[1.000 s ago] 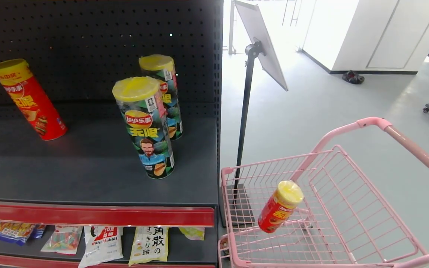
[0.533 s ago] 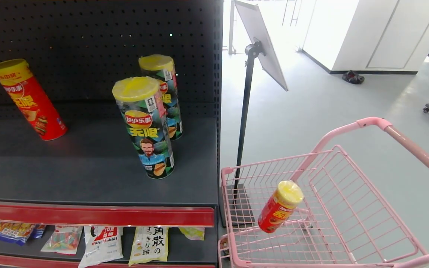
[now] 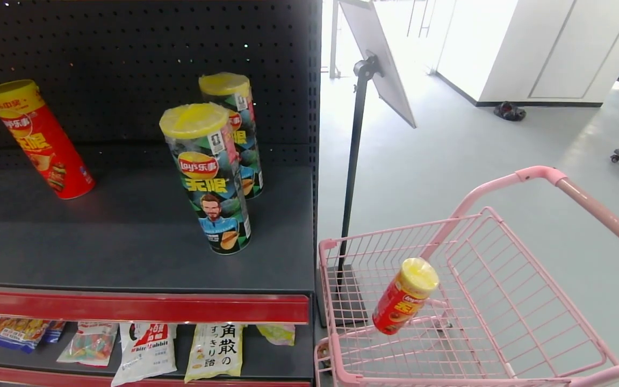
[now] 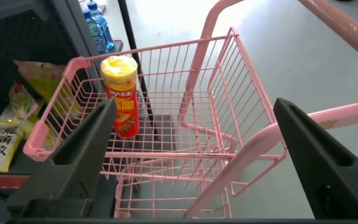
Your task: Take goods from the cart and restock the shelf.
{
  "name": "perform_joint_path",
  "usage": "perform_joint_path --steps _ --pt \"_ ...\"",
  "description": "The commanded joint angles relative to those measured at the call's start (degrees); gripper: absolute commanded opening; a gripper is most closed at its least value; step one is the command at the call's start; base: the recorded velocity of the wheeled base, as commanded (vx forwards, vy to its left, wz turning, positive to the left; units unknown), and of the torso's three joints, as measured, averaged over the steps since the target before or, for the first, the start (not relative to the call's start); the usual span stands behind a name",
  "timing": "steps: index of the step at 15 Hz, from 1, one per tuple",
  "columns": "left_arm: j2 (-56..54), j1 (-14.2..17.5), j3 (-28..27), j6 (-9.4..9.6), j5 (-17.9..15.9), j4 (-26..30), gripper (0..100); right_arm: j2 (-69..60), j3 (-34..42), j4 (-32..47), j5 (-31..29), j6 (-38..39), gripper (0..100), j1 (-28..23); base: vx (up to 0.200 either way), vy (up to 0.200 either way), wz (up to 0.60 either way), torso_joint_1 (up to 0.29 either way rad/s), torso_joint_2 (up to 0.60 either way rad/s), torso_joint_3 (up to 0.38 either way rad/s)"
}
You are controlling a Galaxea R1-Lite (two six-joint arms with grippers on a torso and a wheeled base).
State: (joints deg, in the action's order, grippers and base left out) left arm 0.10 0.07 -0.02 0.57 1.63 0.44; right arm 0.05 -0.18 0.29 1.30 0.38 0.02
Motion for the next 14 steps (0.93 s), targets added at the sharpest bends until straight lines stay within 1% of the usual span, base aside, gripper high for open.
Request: perform_joint_path --steps 1,5,14 --pt "0.08 0.01 -0.06 0.04 0.04 0.0 100 0.04 0.01 -0.03 0.01 0.06 100 -0.02 0.0 0.0 0.0 -0.139 0.37 0.203" --pt "0.08 0.01 0.02 0.04 0.04 0.0 100 0.04 0.01 -0.03 0.01 0.06 100 0.06 0.0 0.0 0.0 -0.165 0.42 0.239" --pt "0.08 0.01 -0.06 0.04 0.04 0.0 100 0.04 0.01 0.06 0.01 0.06 100 -0.02 0.0 0.0 0.0 -0.2 0.54 0.337"
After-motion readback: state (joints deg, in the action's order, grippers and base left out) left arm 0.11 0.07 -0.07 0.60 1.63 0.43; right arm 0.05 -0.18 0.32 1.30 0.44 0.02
